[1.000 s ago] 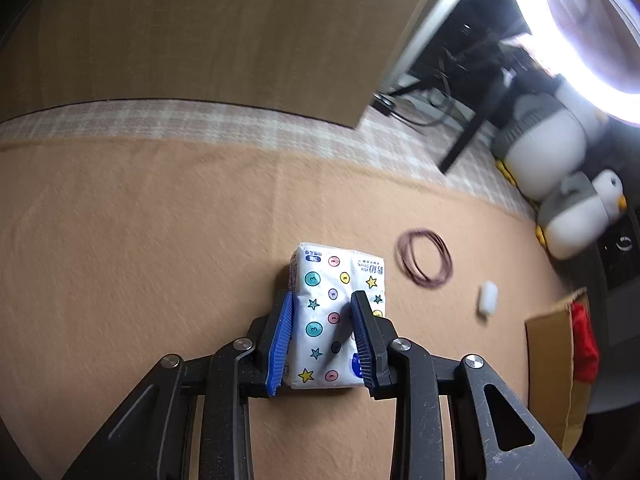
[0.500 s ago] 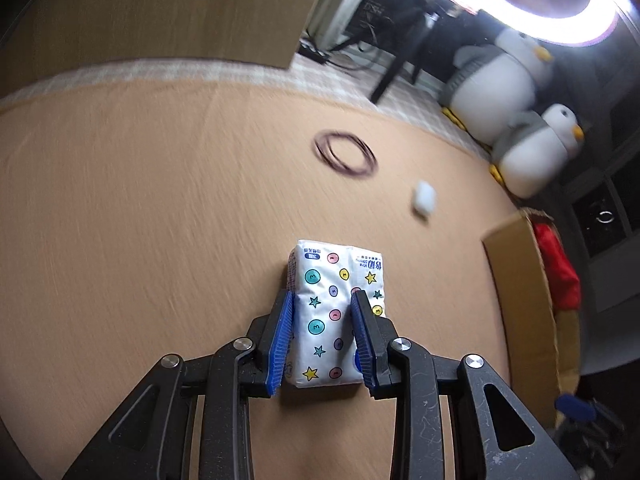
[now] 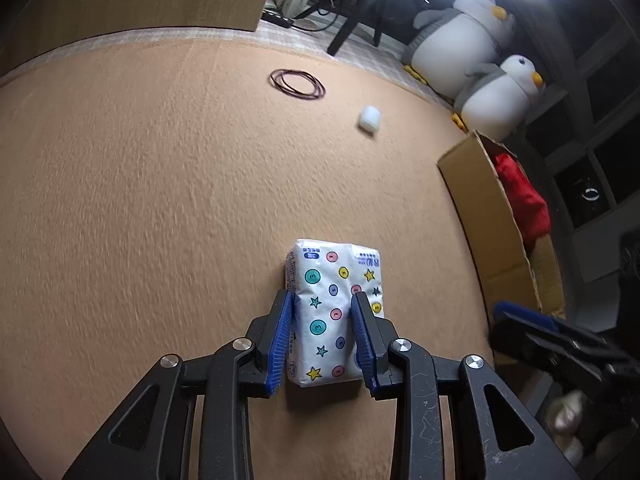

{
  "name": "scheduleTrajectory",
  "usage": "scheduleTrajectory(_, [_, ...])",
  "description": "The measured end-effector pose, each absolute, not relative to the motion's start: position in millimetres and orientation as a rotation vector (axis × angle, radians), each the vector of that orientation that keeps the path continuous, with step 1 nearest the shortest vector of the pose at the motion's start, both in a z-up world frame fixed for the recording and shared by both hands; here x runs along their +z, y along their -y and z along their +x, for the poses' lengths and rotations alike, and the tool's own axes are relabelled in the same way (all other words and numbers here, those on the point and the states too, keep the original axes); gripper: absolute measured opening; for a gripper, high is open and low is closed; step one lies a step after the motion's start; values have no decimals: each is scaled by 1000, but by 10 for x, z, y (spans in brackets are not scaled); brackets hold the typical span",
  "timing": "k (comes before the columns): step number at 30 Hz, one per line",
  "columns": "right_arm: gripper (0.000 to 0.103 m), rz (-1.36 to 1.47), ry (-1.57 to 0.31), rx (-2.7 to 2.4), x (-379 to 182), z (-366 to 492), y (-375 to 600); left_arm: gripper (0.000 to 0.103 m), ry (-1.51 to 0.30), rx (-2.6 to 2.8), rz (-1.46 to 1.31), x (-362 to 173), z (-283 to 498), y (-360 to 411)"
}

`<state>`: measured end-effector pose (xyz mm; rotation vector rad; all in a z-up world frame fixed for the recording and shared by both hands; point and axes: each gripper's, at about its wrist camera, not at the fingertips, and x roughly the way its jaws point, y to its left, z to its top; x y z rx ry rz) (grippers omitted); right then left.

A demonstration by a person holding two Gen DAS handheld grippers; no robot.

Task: Organize objects
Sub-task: 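Lift the tissue pack with the left tool and carry it over the box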

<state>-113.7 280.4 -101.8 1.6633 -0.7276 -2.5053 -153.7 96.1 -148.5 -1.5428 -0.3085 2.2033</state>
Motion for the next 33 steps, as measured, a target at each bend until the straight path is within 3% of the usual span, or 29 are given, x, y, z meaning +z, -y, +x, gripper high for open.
scheduleTrajectory(2, [65,1669,730,-2490,-1061,-1179,-2781,35,293,2188,-1543,-1456,-1465,-929])
scheduleTrajectory(4, [65,1680,726,-2468,-1113,-1223,-2749,45,238,2198,-1531,-1436,-1391,-911])
scheduleTrajectory(6, [65,1690,723,-2442,-1168,-1273,-2712,49,212,2169,-1533,-1444,-1337,-907])
scheduleTrajectory(16, [64,1736,718,-2332,-1387,-1462,-2502,49,237,2118,-1544,-1473,-1296,-895])
scheduleTrajectory(33, [35,1739,732,-2247,-1468,-1557,-2351,44,214,2118,-1539,-1461,-1211,-1001])
